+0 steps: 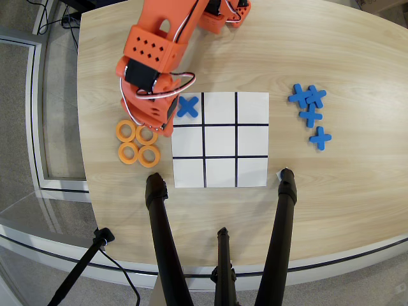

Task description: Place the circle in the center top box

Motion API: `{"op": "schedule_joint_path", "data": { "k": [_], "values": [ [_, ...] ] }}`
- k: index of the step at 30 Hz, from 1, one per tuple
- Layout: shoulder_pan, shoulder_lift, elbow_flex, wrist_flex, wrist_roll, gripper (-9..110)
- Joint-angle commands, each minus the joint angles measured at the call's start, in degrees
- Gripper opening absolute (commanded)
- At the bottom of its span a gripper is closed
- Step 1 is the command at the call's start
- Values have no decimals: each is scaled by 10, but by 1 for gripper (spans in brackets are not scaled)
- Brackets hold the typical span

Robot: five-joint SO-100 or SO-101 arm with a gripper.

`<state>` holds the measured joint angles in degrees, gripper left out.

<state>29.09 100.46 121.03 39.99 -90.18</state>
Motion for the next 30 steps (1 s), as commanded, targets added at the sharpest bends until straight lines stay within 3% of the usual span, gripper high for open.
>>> {"op": "schedule_joint_path", "data": {
  "k": [1,11,30],
  "values": [
    [-4,-35,-47,-19,6,18],
    [15,-137,-112,-56,9,18],
    [18,-174,-76,-69,2,18]
  ]
}}
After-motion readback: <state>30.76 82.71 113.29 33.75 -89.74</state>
